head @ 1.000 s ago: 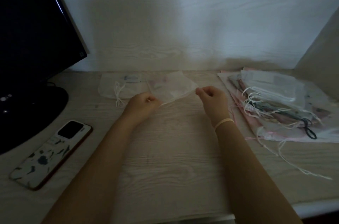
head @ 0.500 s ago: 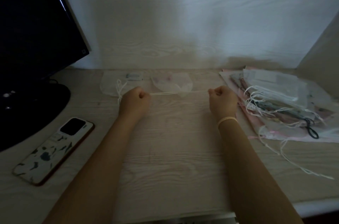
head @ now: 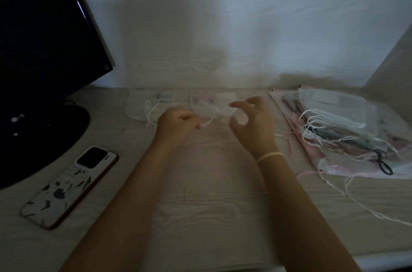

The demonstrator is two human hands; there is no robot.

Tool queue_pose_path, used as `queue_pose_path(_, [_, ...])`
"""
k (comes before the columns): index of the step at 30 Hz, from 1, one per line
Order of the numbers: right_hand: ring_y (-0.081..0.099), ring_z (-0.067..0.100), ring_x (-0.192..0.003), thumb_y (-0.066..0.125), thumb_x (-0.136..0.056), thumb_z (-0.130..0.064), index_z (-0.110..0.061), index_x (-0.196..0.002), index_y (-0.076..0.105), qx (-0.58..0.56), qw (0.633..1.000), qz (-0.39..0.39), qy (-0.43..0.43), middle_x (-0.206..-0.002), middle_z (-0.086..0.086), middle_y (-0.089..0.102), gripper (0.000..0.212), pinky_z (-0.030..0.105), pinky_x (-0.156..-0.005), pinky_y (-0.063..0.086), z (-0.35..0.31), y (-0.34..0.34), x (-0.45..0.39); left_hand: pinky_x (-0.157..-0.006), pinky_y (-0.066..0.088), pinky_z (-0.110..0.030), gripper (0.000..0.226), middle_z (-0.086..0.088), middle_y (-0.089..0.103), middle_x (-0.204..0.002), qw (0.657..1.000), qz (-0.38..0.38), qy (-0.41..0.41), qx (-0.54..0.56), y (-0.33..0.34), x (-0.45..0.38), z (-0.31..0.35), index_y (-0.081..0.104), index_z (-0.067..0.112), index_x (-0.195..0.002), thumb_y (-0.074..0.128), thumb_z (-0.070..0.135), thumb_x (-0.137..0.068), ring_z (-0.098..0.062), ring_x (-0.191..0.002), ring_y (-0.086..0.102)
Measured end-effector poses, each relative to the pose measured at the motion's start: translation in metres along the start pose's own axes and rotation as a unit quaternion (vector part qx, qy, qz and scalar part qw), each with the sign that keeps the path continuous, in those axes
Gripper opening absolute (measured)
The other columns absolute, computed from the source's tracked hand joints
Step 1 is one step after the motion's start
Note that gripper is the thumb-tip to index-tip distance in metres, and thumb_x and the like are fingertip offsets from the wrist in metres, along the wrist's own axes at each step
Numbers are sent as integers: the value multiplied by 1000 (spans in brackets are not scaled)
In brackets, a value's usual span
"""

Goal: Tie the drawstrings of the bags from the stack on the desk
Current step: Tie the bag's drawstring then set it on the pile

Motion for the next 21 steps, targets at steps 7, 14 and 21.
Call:
queue_pose_path(7, [64, 25, -76, 54, -80, -32, -11, -79, 71, -113, 976, -180, -42, -83, 10, 69, 26, 32, -66, 45, -38, 25, 14, -97, 44, -23, 12, 5, 66, -114, 988, -76, 38, 131, 18, 13, 25, 73, 27, -66, 73, 29, -78, -6, -112, 59])
queue_pose_path(14, [46, 6, -47, 57, -93, -27, -15, -71, 72, -296, 935, -116, 156, -48, -11, 49, 29, 23, -52, 39, -23, -3, 0, -99, 46, -49, 31, -8, 74, -91, 966, -118, -120, 198, 31, 5, 7, 66, 15, -95, 46, 38, -95, -24, -93, 70])
queue_pose_path(21, [54, 16, -55, 44, -101, -21, -4, -93, 65, -552, 784, -48, 279, -67, 6, 60, 28, 24, -51, 42, 2, -15, -4, -85, 49, -15, 27, 2, 69, -107, 987, -143, 57, -42, 41, 13, -1, 72, 15, -110, 73, 11, -83, -8, -94, 65])
Point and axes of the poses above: each hand's wrist, its own x-axis away from the middle knuckle, its own y-axis out of the palm, z = x × y, the point moved 3 cm from there along -x, towards the middle knuckle
